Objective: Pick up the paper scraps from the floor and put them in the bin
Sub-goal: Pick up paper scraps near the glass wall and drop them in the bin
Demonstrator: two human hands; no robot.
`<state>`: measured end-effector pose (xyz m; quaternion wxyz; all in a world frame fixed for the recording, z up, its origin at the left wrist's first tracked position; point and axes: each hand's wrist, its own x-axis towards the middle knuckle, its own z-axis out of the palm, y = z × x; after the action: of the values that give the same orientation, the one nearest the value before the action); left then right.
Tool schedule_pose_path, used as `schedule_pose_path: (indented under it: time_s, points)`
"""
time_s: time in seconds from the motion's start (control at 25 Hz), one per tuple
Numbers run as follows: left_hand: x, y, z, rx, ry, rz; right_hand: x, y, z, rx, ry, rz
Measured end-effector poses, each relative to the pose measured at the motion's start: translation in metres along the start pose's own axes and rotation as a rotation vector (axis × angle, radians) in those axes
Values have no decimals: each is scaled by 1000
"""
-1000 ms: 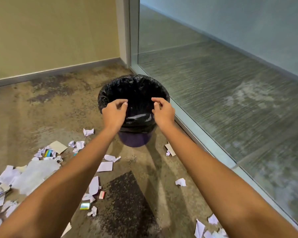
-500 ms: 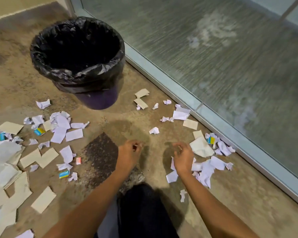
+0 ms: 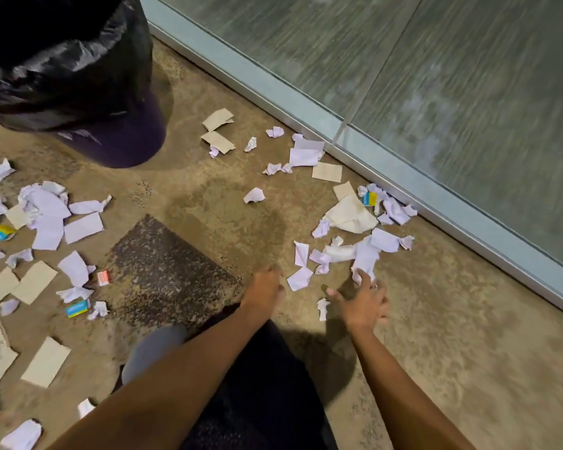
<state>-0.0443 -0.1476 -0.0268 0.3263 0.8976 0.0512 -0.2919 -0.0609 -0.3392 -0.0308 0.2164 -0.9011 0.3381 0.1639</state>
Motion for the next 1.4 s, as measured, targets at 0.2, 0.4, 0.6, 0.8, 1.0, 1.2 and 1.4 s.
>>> schedule_pose_path:
  time_s: [0.2,0.4,0.6,0.8,1.0,1.2,1.4]
  points:
    - [-2,10,32,-3,62,138,-23,20,21,-188,-57,-125]
    - [5,12,48,311,39,249,-31,22,45,-174,17,-423]
    - [11,14,40,558,92,339,-31,16,53,-20,31,-449]
    - [21,13,17,216,195,223,-15,-19,31,89,165,-496]
    - [43,24,-14,188,257,192,9,-45,35,-53,139,-634]
    - [67,29,-18,347,39,233,11,-48,45,-111,121,-582]
    - [66,32,7,464,118,261,4,-43,48,-8,125,-468]
